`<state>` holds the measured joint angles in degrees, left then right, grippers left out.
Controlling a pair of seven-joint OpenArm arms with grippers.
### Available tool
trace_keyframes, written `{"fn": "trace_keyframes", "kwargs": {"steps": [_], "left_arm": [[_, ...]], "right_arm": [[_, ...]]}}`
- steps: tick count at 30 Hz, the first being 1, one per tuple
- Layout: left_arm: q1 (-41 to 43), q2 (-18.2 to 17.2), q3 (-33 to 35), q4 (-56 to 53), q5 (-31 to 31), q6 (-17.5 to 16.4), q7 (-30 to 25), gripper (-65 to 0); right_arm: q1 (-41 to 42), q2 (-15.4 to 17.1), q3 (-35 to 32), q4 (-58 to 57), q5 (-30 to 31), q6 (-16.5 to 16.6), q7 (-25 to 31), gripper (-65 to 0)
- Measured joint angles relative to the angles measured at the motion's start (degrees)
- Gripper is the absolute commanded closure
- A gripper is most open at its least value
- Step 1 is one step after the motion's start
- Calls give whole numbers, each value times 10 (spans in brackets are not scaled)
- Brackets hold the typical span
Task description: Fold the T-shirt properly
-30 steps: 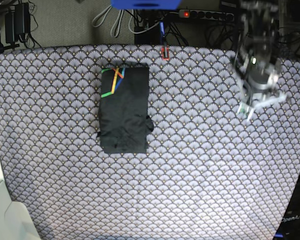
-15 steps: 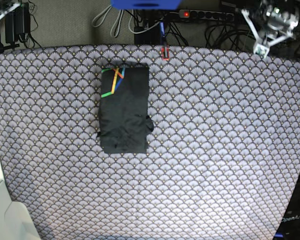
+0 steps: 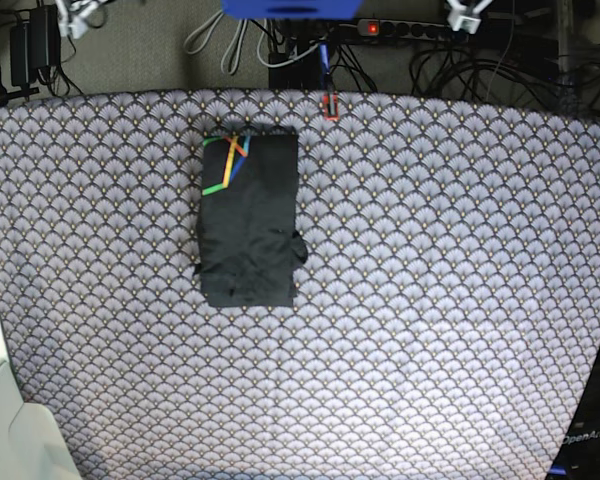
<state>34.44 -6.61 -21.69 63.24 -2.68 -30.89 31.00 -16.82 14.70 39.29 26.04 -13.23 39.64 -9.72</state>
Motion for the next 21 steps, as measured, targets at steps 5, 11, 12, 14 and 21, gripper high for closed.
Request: {"fn": "trace_keyframes", "kwargs": {"steps": [5,11,12,14,21], "left_arm": [[-92,-1,30,-236,73,6,-131,-3],[-207,-3,35,-439,90,85,-217,-3],[-221,-3,34,-455,89,96,-228,-3],[-240,-2,34,-468,88,119,-242,-3],[-309,3,34,-536,91,233,-240,-3]], "right_arm": [[8,-31,-120,-13,-3,-5,22,0],[14,-78,-221,-13,1,-172,69,0],[14,-80,-231,-13,0,-210,70,0],[19,-86,-235,-16,-3,-242,65,0],[95,-100,-236,-146,1,-328,137,0]]}}
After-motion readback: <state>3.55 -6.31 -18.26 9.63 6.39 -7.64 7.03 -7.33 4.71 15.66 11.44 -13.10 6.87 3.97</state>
